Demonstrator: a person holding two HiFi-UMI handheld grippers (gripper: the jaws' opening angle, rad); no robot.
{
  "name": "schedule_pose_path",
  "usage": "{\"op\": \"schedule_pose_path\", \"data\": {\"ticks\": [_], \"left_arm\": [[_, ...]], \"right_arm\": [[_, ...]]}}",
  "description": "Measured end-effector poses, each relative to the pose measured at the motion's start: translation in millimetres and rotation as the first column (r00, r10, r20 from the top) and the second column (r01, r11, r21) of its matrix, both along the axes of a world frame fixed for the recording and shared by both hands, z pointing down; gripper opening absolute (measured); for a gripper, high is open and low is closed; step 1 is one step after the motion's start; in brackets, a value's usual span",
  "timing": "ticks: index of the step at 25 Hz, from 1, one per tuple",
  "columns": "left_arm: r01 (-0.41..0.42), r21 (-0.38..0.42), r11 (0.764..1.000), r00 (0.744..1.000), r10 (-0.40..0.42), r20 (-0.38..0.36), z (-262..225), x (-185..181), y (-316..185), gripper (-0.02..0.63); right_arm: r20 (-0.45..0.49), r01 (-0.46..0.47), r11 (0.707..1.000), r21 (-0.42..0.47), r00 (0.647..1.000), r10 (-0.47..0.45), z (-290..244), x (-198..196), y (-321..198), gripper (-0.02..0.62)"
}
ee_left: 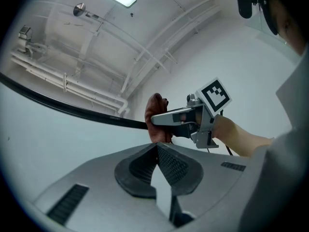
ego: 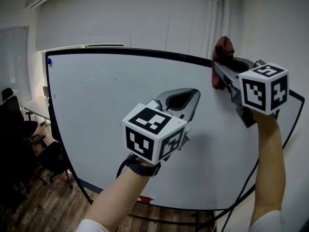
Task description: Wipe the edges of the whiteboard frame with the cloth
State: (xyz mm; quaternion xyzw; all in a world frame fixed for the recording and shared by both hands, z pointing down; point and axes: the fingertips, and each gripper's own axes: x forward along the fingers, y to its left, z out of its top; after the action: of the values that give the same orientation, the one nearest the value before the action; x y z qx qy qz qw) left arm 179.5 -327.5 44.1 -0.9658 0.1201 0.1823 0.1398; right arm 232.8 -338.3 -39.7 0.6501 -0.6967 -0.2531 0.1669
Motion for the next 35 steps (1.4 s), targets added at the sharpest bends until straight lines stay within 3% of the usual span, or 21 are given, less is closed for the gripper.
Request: {"op": "schedule_pose_path", "data": {"ticks": [13, 21, 28, 35], "left_arm": [[0.038, -0.004, 0.999, 0.999, -0.038, -0.014, -3.4, -39.3, -23.9, 0.009], [0.131, -0.001, 0.991, 0.991, -0.131, -0.031, -5.8, -51.2, -26.1, 0.009], [0.184, -0.021, 0.983, 0.981, -0.185, -0.052, 2.0, -61.3, -40.8, 0.009], [0.179, -0.008, 0.984, 0.982, -0.179, -0.062, -7.8, -109.8, -72.1, 0.009]], "right_arm": [[0.01, 0.035, 0.999, -0.008, 0.999, -0.035, -0.3, -42.9, -26.6, 0.054], [-0.016, 0.09, 0.995, -0.031, 0.996, -0.09, -1.1, -59.6, -35.8, 0.054], [-0.051, 0.085, 0.996, -0.037, 0.995, -0.087, -1.0, -66.5, -49.6, 0.054], [-0.064, 0.069, 0.996, -0.058, 0.995, -0.072, -4.9, -110.6, -77.3, 0.054]]}}
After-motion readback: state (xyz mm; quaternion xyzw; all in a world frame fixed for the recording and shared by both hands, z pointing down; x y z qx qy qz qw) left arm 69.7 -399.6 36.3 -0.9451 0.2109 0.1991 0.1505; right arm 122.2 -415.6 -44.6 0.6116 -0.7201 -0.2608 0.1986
